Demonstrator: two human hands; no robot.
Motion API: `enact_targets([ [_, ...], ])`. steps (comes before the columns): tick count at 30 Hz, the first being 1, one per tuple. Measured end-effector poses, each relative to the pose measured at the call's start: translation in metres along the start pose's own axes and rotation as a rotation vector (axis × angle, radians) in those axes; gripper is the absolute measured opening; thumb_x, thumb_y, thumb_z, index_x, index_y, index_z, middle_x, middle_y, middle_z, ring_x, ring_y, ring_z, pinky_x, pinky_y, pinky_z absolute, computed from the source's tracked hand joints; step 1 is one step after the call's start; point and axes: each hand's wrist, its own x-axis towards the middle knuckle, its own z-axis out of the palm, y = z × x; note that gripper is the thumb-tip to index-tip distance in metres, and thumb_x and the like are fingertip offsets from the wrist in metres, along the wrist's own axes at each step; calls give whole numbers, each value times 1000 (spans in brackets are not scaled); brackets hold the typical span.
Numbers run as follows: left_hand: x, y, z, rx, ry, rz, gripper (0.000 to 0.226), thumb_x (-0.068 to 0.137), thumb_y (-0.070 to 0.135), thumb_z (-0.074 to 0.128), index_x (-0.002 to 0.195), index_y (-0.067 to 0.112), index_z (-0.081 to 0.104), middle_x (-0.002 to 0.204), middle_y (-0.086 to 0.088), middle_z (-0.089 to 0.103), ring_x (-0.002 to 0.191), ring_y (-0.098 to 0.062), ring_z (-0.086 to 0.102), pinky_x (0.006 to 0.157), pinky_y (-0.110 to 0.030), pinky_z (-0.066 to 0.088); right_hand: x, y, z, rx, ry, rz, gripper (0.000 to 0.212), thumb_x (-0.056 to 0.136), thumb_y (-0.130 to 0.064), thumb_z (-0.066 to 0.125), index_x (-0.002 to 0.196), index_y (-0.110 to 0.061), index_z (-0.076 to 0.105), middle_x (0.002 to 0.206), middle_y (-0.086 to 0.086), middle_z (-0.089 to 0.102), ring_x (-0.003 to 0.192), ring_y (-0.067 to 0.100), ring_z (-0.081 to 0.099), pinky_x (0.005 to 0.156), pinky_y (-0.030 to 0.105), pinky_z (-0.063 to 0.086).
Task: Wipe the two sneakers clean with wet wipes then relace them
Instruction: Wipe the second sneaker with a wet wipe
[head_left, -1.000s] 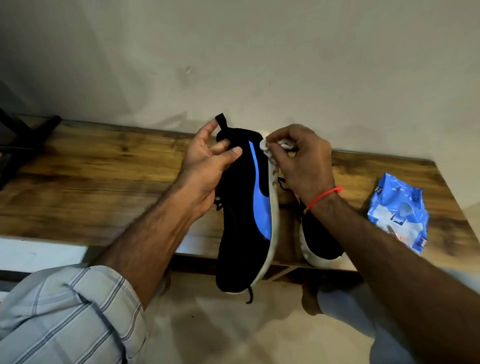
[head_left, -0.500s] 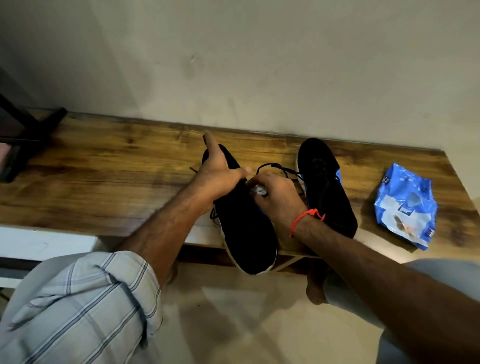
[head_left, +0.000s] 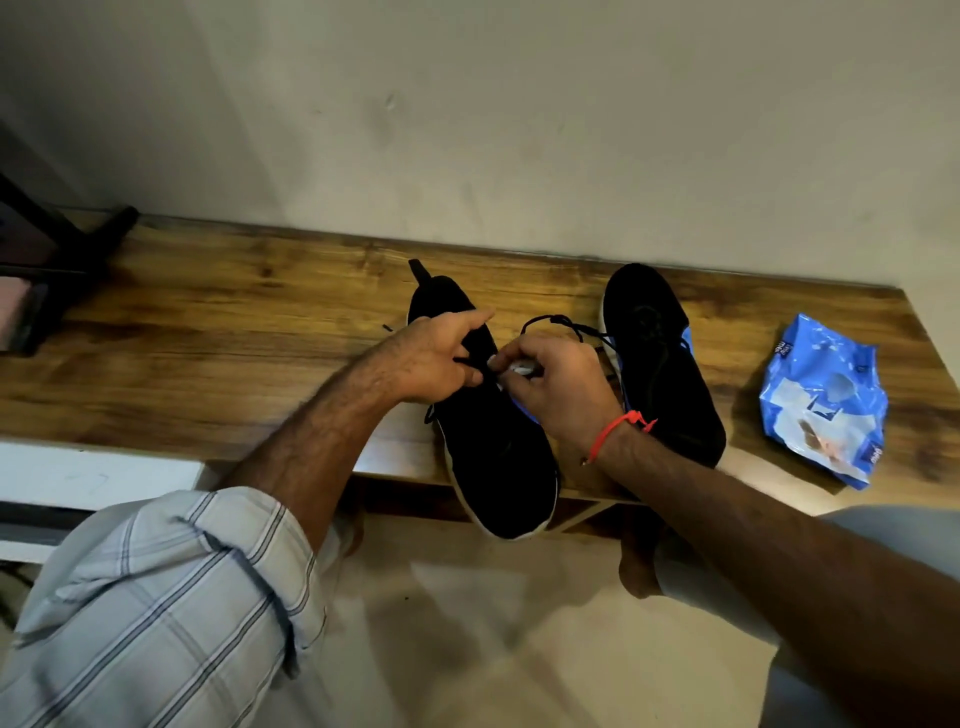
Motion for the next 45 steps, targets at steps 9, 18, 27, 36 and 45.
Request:
enact_targets([
  [9, 17, -15, 9, -24, 245, -39, 84, 90, 8, 73, 152, 48, 34, 118, 0, 71, 112, -18, 65, 93, -41, 58, -41, -1, -17, -113, -486, -120, 12, 81, -8, 68, 90, -15, 64, 84, -9, 64, 75, 6, 58, 63, 19, 46],
  [18, 21, -16, 10, -4, 271, 22, 76, 91, 10, 73, 151, 45, 41, 135, -1, 64, 127, -18, 57, 102, -43, 54, -27, 3, -26, 100, -224, -30, 12, 85, -21, 77, 90, -18, 66, 90, -8, 69, 83, 4, 65, 73, 25, 56],
  [27, 12, -14, 11, 202, 368, 11, 68, 97, 27, 68, 152, 49, 34, 130, 9, 68, 139, -18, 44, 116, -49, 17, -32, -1, -31, -141, -795, -87, 11, 85, -7, 68, 88, -17, 62, 83, -8, 62, 74, 3, 57, 62, 13, 45],
  [36, -3, -7, 1, 389, 345, -73, 54, 104, 33, 53, 154, 41, 34, 142, -18, 49, 130, -40, 47, 102, -49, 48, -5, 19, -85, 598, -65, 300, 18, 86, 9, 66, 90, -9, 63, 81, 0, 66, 69, 5, 63, 65, 19, 53],
  [45, -13, -2, -8, 91, 506, -260, 48, 99, 35, 61, 145, 26, 51, 103, -11, 73, 75, -26, 75, 62, -34, 61, 5, 36, -101, 630, 193, 509, 19, 89, 6, 63, 87, -13, 67, 96, 15, 70, 92, 33, 70, 87, 50, 58],
])
